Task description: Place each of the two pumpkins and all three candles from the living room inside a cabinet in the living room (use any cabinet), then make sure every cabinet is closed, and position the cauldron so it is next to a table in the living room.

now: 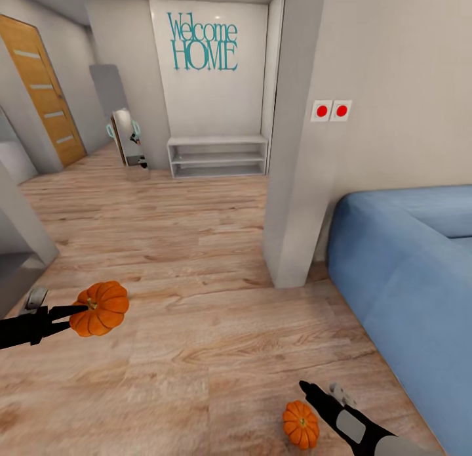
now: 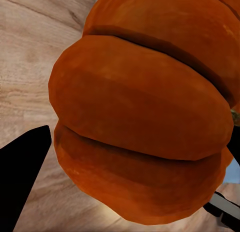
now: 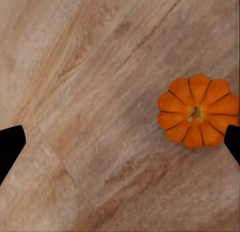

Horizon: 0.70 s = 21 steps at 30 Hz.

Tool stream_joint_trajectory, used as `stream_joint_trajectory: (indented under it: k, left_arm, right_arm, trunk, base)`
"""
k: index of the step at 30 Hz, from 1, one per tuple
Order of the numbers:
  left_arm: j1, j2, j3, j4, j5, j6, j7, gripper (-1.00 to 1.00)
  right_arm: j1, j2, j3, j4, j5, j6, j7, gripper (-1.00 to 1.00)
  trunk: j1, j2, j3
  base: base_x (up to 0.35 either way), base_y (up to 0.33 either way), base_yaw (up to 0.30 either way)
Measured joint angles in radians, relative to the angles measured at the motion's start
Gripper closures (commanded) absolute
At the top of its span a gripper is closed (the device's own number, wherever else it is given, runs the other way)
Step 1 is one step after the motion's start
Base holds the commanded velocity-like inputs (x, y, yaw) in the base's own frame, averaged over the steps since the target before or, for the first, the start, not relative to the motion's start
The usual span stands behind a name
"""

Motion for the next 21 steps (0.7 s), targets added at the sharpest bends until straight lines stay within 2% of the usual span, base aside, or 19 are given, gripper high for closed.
stream_joint_trajectory:
  k: [7,13,15,16,17,19,21]
  left_arm:
    - [0.000,0.000,0.000,0.000,0.000,0.000,-0.001,1.00]
    - [0.000,0.000,0.000,0.000,0.000,0.000,0.000,1.00]
    - [0.000,0.000,0.000,0.000,0.000,0.000,0.000,1.00]
    - [0.000,0.000,0.000,0.000,0.001,0.000,0.000,1.00]
    - [0.000,0.000,0.000,0.000,0.000,0.000,-0.001,1.00]
    - [0.000,0.000,0.000,0.000,0.000,0.000,0.000,1.00]
    - [0.000,0.000,0.000,0.000,0.000,0.000,0.000,1.00]
  right_arm:
    - [0.000,0.000,0.002,0.001,-0.004,-0.080,-0.011,-1.00]
    - [0.001,-0.002,0.001,0.002,-0.014,-0.087,0.009,-1.00]
    - [0.002,-0.011,0.000,0.015,-0.039,-0.085,0.056,-1.00]
    - [0.003,-0.019,-0.001,0.040,-0.068,-0.082,0.121,-1.00]
    - [0.003,-0.021,0.000,0.051,-0.078,-0.080,0.149,-1.00]
    - [0.004,-0.029,0.000,0.086,-0.100,-0.062,0.252,-1.00]
    - [0.004,-0.037,0.000,0.101,-0.108,-0.043,0.309,-1.00]
  trunk:
    - [0.027,-0.049,-0.022]
    - [0.050,-0.091,-0.041]
    - [0.058,-0.105,-0.047]
    - [0.061,-0.112,-0.050]
    - [0.065,-0.119,-0.053]
    - [0.073,-0.133,-0.060]
    - [0.081,-0.147,-0.066]
  base:
    - [0.000,0.000,0.000]
    - [0.000,0.000,0.000]
    - [0.000,0.000,0.000]
    - [0.000,0.000,0.000]
    - [0.000,0.000,0.000]
    - [0.000,0.000,0.000]
    - [0.000,0.000,0.000]
